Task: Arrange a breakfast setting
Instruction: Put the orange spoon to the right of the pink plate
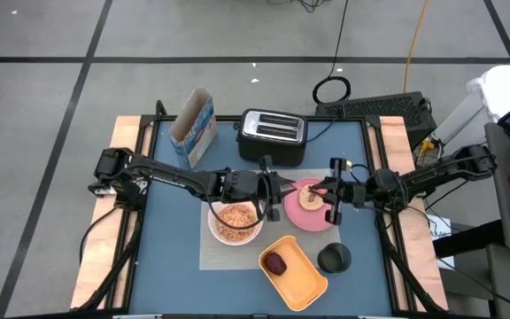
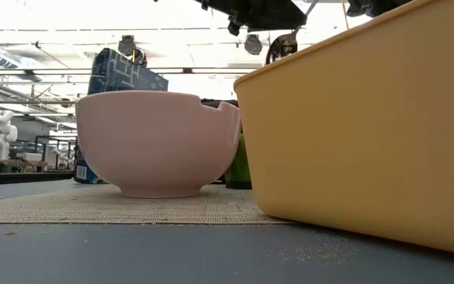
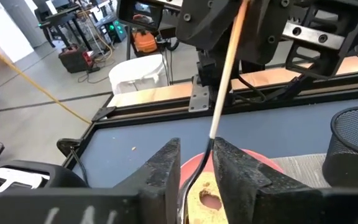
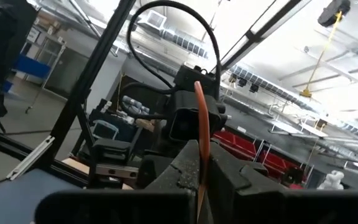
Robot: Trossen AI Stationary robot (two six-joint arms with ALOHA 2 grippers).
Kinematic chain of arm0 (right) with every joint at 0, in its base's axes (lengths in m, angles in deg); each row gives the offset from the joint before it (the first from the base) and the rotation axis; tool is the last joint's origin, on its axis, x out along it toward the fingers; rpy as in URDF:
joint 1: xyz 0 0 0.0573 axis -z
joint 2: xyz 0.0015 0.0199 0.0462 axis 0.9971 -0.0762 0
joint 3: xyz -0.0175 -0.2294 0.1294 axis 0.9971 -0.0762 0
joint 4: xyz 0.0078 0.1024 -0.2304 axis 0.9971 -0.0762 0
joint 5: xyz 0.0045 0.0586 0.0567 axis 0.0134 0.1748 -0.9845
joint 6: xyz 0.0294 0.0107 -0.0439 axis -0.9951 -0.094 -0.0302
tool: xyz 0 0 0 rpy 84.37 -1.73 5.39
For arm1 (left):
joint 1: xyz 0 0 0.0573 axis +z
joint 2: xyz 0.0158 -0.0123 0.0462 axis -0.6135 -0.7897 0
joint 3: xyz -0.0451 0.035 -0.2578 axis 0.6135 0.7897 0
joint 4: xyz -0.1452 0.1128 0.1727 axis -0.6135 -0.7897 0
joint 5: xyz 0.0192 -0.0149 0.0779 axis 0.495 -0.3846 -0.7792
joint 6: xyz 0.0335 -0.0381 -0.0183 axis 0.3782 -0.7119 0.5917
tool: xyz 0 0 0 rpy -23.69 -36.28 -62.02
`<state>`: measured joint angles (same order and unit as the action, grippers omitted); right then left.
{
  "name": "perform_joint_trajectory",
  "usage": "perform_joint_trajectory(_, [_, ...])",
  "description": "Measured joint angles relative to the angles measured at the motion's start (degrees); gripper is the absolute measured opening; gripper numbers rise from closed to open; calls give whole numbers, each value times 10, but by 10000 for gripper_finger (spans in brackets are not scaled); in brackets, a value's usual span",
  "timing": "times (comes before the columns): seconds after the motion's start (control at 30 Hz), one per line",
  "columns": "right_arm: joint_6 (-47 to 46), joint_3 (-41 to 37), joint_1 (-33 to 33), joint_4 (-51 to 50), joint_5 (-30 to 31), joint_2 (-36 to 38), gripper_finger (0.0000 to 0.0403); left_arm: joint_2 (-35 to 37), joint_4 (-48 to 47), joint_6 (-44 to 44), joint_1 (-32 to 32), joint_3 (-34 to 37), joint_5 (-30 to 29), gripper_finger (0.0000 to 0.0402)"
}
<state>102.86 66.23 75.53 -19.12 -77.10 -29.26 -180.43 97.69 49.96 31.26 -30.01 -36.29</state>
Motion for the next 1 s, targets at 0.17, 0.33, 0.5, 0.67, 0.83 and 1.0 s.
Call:
perform_joint_trajectory(0.17, [-31,0,0,2,3,0,6,0,0,0,4,0,3,88])
perform_joint_trajectory(0.33, [-37,0,0,3,3,0,6,0,0,0,4,0,3,88])
perform_joint_trajectory(0.5, [-46,0,0,3,1,0,6,0,-4,-1,5,0,16,88])
perform_joint_trajectory(0.67, [-55,0,0,2,0,0,6,0,-17,-1,5,0,16,88])
perform_joint_trajectory(0.83, [-60,0,0,2,0,0,6,0,-17,-1,5,0,17,88])
perform_joint_trajectory(1.0, [-69,0,0,2,0,0,6,0,-18,-4,5,0,18,85])
